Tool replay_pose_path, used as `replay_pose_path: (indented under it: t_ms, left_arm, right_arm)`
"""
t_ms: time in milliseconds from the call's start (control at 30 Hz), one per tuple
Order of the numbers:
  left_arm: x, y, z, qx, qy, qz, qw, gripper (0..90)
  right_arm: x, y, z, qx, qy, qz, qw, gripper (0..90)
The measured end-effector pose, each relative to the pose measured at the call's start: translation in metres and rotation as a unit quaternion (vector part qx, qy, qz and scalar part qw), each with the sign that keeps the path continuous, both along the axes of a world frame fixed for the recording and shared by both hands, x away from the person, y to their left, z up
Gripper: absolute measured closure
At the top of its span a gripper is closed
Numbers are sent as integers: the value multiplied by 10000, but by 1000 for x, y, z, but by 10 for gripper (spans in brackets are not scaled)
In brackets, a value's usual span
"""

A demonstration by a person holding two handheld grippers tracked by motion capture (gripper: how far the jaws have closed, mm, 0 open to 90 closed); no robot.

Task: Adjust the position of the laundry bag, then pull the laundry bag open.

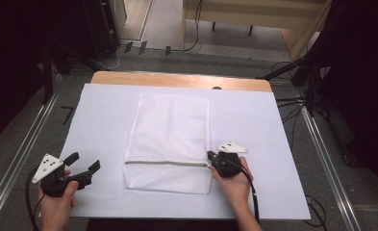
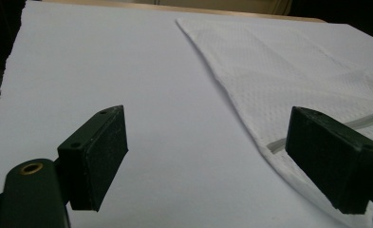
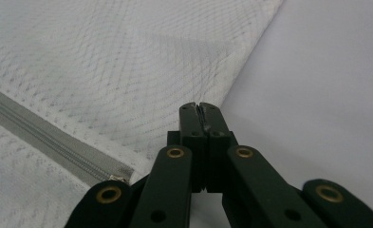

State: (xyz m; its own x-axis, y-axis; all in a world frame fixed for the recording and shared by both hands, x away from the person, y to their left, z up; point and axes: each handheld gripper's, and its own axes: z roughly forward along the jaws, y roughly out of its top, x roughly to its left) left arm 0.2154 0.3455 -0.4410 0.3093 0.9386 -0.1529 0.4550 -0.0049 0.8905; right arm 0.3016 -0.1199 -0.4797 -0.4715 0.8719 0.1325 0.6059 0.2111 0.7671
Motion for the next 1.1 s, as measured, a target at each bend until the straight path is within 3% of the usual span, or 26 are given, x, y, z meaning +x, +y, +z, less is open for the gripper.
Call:
replay_pose_path:
  t_ms: [267,367,433,567,700,867,967,1100]
  left_arm:
    - [-2,-6,0,7,-20,-19,10000,137]
    - [-3,-7,0,27,1,-46,10000,137]
    - [-5,-7,0,2,-7,-44,10000,138]
    - [-6,-9,0,29,-4,-79,10000,138]
    - [-6,-13,1,-7,20,-97,10000,139]
    - [-5,-31,1,105,81,-317,9994,142]
    - [-5,-39,0,99,90,-447,9989,142]
    - [-4,-46,-2,114,112,-576,9982,142]
  right_arm:
    - [-15,-40,2,-190,-75,-153,9997,892]
    - [-20,-50,5,-57,-130,-372,9992,674]
    - [-27,-57,6,23,-75,-501,9987,643]
    - [-44,-67,10,12,-173,-726,9972,518]
    - [-64,-81,17,434,-151,-856,9953,433]
    - [-84,-80,11,416,32,-720,9965,415]
    - [-89,-74,5,259,200,-654,9973,416]
    - [-89,-64,3,229,239,-487,9983,411]
